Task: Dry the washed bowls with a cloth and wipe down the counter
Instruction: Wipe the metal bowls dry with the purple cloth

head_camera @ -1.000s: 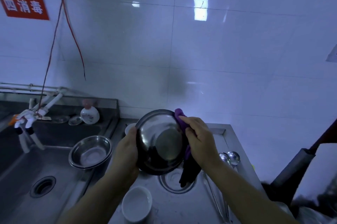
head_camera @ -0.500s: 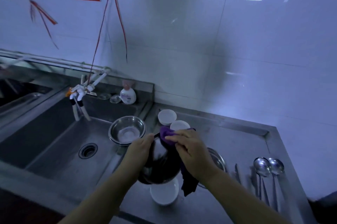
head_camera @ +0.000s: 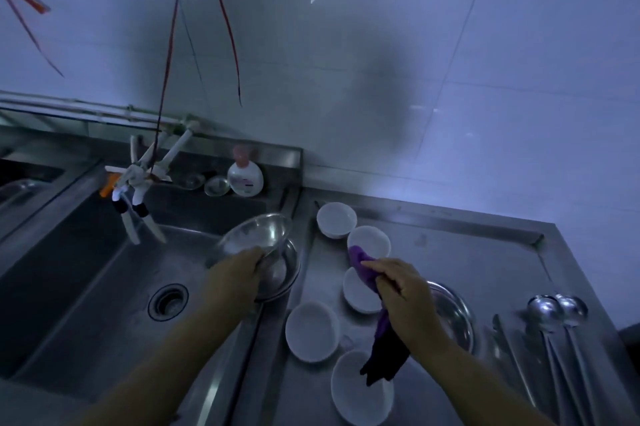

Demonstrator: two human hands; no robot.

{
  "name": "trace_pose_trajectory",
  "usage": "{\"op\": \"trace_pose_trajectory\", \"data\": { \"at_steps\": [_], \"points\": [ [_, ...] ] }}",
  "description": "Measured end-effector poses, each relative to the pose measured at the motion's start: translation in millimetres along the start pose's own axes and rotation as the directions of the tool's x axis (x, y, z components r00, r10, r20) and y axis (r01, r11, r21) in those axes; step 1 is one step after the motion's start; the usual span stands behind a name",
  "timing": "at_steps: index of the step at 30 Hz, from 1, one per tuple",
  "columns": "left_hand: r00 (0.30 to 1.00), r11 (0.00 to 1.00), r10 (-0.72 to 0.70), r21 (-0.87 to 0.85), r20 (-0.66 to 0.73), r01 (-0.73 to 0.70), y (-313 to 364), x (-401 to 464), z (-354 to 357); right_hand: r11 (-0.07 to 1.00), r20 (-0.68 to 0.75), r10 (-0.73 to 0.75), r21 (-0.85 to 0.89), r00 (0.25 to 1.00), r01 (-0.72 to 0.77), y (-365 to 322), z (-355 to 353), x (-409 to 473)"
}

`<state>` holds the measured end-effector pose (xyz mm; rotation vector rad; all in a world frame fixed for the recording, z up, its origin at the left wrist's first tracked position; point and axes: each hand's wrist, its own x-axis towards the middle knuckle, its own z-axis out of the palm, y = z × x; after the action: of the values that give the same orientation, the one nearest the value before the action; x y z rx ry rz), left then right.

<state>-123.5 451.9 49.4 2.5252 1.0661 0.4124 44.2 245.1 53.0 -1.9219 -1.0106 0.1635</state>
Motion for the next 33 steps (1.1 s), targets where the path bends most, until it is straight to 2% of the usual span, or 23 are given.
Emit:
{"op": "trace_pose_trajectory", "data": {
  "at_steps": [2,4,7,11,17,21,28,33],
  "points": [
    [0.998,0.994,0.055,0.089,0.038,-0.058,-13.0,9.3,10.8,1.000,-0.019,0.014,-0.002,1.000,-0.014,4.3,12.1,2.4],
    [0.981,0.958,0.156,0.226,0.113,-0.178,-25.4,15.6,23.2,0.999,-0.029,0.044,0.004,0.999,-0.044,9.7,21.9,4.2],
    [0.945,0.912,0.218,0.294,0.245,-0.287,-40.9,21.7,41.3,0.995,-0.025,0.103,0.010,0.994,-0.102,16.4,32.6,5.4],
    [0.904,0.853,0.333,0.323,0.267,-0.409,-52.3,20.8,55.1,0.988,-0.014,0.151,-0.021,0.988,-0.151,22.6,43.1,4.9],
    [0.903,0.880,0.347,0.245,0.254,-0.407,-66.3,19.4,68.1,0.984,-0.046,0.175,-0.016,0.983,-0.176,19.8,53.8,6.4],
    [0.898,0.858,0.409,0.267,0.160,-0.439,-71.7,22.3,70.6,0.983,-0.050,0.181,-0.018,0.982,-0.182,18.3,55.6,6.6],
    [0.869,0.831,0.467,0.256,0.162,-0.494,-84.9,24.8,84.7,0.972,-0.054,0.234,0.006,0.971,-0.234,17.9,54.7,3.1],
    [0.874,0.835,0.448,0.262,0.188,-0.484,-82.3,23.8,85.7,0.971,-0.062,0.240,0.011,0.969,-0.239,16.2,53.5,2.2]
  ]
}}
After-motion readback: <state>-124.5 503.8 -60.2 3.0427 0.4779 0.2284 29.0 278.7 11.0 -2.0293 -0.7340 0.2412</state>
